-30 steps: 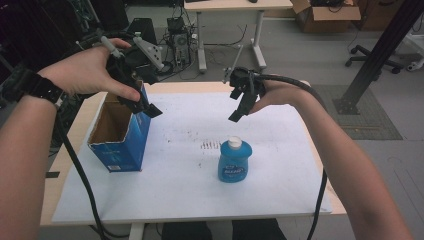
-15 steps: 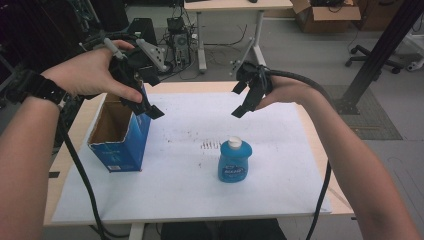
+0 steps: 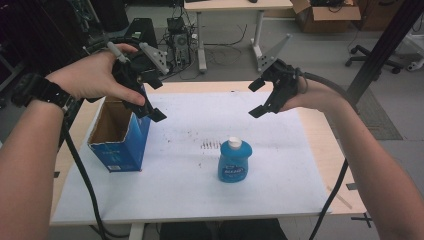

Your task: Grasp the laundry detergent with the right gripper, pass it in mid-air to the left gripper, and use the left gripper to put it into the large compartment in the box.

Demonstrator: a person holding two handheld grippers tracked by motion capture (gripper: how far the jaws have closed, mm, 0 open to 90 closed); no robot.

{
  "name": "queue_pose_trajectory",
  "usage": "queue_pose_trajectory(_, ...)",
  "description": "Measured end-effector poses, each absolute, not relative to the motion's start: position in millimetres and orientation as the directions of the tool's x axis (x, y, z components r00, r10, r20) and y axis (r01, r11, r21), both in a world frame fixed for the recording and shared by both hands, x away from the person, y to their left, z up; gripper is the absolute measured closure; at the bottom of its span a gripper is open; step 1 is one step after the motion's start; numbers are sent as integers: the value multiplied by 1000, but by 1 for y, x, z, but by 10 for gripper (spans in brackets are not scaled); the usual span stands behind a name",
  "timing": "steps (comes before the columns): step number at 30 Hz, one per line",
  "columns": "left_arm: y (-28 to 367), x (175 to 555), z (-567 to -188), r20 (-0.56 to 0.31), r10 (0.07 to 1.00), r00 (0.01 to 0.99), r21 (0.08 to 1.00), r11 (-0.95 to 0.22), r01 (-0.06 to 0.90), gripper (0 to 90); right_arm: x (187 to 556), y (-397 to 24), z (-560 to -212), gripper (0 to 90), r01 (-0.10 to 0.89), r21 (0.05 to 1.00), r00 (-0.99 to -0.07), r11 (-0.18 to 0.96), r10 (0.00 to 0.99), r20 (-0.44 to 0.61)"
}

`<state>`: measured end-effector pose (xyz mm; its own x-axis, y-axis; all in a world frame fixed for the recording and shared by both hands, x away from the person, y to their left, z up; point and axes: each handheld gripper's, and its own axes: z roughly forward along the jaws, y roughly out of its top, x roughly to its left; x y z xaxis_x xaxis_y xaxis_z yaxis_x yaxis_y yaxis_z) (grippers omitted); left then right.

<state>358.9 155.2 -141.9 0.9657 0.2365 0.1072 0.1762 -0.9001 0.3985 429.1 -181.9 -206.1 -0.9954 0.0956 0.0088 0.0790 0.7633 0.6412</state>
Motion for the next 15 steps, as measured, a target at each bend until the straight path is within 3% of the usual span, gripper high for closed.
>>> queue_pose_trajectory(15,153,357,-149,96,228,969,402,-899,172,35,402,-221,-228,20,67,754,-996,654,90,10)
